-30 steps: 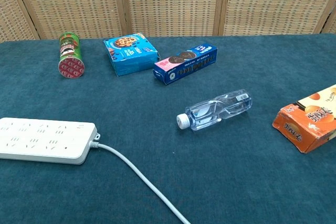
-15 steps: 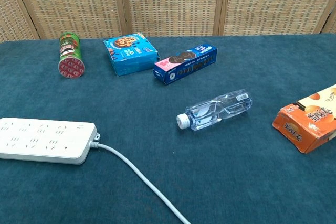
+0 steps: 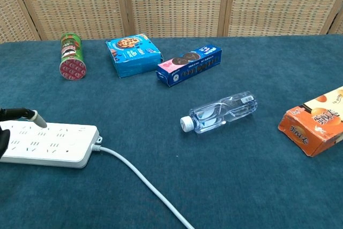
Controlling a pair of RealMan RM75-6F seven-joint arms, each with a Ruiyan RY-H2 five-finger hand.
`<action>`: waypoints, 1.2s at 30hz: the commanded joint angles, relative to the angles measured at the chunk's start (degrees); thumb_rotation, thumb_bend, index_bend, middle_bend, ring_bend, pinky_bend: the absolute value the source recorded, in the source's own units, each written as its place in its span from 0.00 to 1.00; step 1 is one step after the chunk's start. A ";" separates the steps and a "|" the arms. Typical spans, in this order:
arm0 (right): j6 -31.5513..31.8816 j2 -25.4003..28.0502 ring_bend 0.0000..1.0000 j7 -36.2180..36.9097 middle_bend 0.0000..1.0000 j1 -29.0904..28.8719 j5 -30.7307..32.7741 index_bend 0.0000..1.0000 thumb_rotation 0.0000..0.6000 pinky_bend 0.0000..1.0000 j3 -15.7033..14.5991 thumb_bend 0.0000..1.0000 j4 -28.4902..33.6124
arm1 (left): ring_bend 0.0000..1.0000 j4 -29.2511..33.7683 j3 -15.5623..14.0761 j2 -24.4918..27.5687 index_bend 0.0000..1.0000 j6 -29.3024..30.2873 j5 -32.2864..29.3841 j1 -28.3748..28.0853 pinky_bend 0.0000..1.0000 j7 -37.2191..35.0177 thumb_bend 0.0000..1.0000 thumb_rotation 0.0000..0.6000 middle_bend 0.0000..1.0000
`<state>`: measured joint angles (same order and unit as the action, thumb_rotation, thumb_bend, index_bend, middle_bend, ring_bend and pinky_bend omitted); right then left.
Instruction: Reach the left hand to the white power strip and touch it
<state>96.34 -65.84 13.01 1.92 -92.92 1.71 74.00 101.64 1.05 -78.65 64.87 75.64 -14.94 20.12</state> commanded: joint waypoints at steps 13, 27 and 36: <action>-0.74 0.24 0.00 0.82 0.00 -0.26 0.48 0.00 1.00 0.00 0.08 0.00 -0.08 | 1.00 -0.87 0.02 -4.78 0.24 -2.34 -5.62 -3.41 1.00 6.35 1.00 1.00 1.00; -0.80 0.39 0.00 1.03 0.00 -0.25 0.50 0.00 1.00 0.00 0.02 0.00 0.13 | 1.00 -1.57 -0.24 -5.97 0.24 -2.51 -8.32 -4.98 1.00 7.52 1.00 1.00 1.00; -0.84 0.37 0.00 1.27 0.00 -0.28 0.58 0.00 1.00 0.00 0.06 0.00 -0.04 | 1.00 -2.57 -0.97 -6.38 0.25 -4.22 -10.56 -6.05 1.00 7.75 1.00 1.00 1.00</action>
<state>95.49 -65.47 14.28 1.64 -92.34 1.77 73.96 99.12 0.14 -84.97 60.71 65.16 -20.94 27.83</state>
